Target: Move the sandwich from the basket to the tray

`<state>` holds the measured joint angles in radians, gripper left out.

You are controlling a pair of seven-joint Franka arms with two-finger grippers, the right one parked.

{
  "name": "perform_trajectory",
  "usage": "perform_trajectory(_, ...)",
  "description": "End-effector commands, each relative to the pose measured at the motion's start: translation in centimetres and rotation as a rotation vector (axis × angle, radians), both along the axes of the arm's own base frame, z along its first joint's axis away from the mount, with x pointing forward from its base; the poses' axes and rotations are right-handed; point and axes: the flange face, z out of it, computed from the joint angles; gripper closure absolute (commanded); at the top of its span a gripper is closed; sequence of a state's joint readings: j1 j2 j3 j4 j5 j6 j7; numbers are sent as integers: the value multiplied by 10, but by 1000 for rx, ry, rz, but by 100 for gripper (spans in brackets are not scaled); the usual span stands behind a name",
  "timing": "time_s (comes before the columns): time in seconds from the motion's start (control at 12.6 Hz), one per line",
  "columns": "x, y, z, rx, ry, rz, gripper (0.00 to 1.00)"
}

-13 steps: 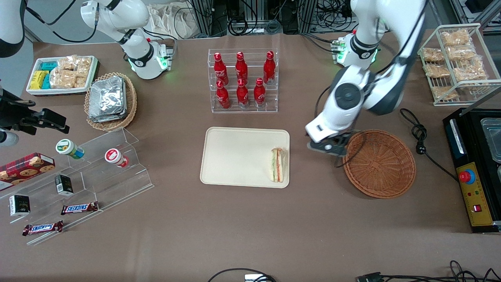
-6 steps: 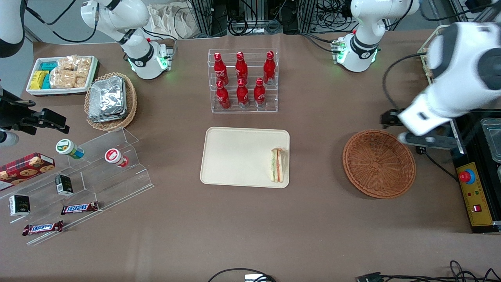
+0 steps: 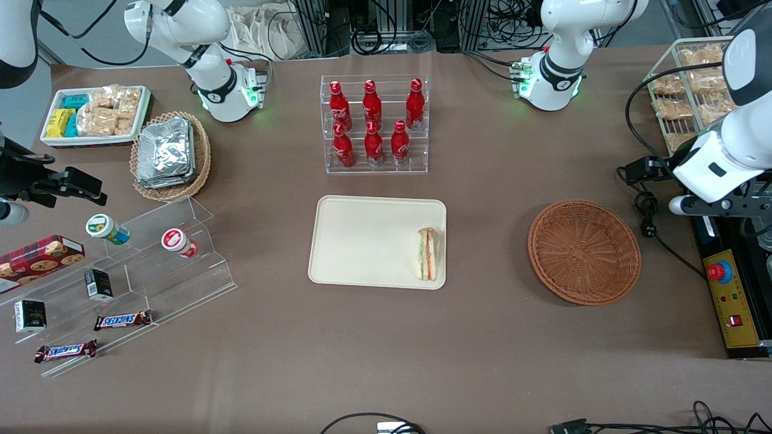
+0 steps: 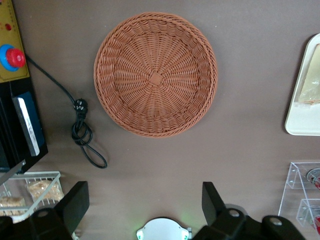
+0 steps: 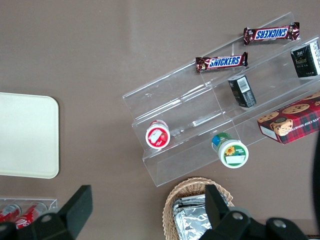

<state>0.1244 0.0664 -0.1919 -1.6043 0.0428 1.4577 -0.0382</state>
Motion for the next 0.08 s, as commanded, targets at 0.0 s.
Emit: perform_trajectory(0.0, 21, 5, 4, -2, 10, 38, 0)
